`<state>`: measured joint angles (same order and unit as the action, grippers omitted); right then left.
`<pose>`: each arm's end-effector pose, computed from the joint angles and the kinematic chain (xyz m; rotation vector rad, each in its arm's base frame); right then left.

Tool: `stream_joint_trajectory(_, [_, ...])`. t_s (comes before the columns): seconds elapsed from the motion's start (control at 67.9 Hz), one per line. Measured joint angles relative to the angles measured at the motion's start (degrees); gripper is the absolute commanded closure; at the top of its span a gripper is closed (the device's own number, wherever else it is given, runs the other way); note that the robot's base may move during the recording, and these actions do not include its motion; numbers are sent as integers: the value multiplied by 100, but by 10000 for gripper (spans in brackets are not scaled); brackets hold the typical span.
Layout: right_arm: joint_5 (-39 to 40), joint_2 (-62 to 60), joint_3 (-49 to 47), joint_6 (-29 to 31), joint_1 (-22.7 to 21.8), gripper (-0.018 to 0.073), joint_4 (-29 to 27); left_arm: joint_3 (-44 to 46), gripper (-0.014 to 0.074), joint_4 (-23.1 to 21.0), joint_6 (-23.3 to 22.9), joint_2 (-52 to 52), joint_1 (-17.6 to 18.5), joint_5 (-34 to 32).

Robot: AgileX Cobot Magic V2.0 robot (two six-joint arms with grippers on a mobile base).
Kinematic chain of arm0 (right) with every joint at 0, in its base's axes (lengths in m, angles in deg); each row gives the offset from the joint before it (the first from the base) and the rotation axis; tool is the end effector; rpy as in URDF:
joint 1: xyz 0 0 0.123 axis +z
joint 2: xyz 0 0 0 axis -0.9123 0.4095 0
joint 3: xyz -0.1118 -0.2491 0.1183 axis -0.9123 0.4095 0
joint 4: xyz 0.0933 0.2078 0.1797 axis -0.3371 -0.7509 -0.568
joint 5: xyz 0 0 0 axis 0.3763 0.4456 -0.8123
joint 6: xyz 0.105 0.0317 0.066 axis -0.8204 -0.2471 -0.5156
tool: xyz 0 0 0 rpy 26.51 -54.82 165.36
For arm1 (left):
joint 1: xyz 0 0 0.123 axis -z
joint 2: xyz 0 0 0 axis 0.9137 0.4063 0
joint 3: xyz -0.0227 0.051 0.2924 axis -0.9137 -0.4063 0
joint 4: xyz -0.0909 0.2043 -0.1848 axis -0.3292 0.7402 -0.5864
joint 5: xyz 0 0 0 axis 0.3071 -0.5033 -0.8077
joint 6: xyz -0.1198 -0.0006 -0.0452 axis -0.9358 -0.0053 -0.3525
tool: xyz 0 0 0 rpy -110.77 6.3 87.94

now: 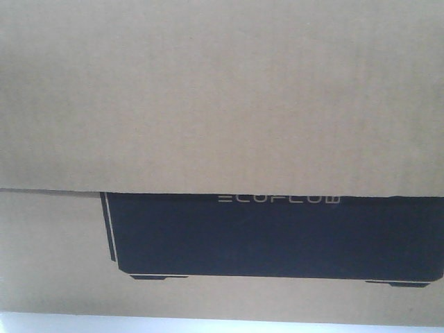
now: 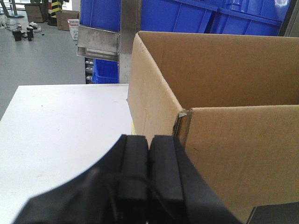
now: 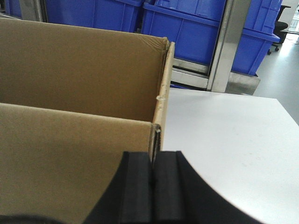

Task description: Grab box from left shelf to table start

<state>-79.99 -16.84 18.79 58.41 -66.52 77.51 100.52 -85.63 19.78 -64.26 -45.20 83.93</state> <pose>0.0654 0.0037 0.3149 -0.0447 1.6801 -0.0043 0.0975 -0.0372 0.3104 0.2441 1.6321 -0.3286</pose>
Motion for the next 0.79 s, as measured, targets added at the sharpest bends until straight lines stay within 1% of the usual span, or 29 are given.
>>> stream_joint_trajectory(0.059, [0, 0, 0, 0, 0, 503, 0, 0, 696, 0, 0, -10, 0, 0])
stream_joint_trajectory(0.118, [4, 0, 0, 0, 0, 503, 0, -12, 696, 0, 0, -77, -80, 0])
stream_joint_trajectory(0.191, [4, 0, 0, 0, 0, 503, 0, -135, 696, 0, 10, -261, -363, 0])
stream_joint_trajectory(0.25, [4, 0, 0, 0, 0, 503, 0, -313, 696, -82, 9, -463, -605, -46])
stream_joint_trajectory(0.353, [4, 0, 0, 0, 0, 503, 0, -879, 696, -227, 9, -786, -1062, -177])
stream_joint_trajectory(0.456, [13, 0, 0, 0, 0, 503, 0, -1556, 696, -304, 9, -813, -1312, -551])
stream_joint_trajectory(0.515, [13, 0, 0, 0, 0, 503, 0, -1987, 696, -306, 9, -813, -1363, -944])
stream_joint_trajectory(0.604, [13, 0, 0, 0, 0, 503, 0, -2407, 696, -316, 9, -813, -1390, -1463])
stream_joint_trajectory(0.795, [17, 0, 0, 0, 0, 503, 0, -2482, 696, -328, 13, -813, -1399, -1528])
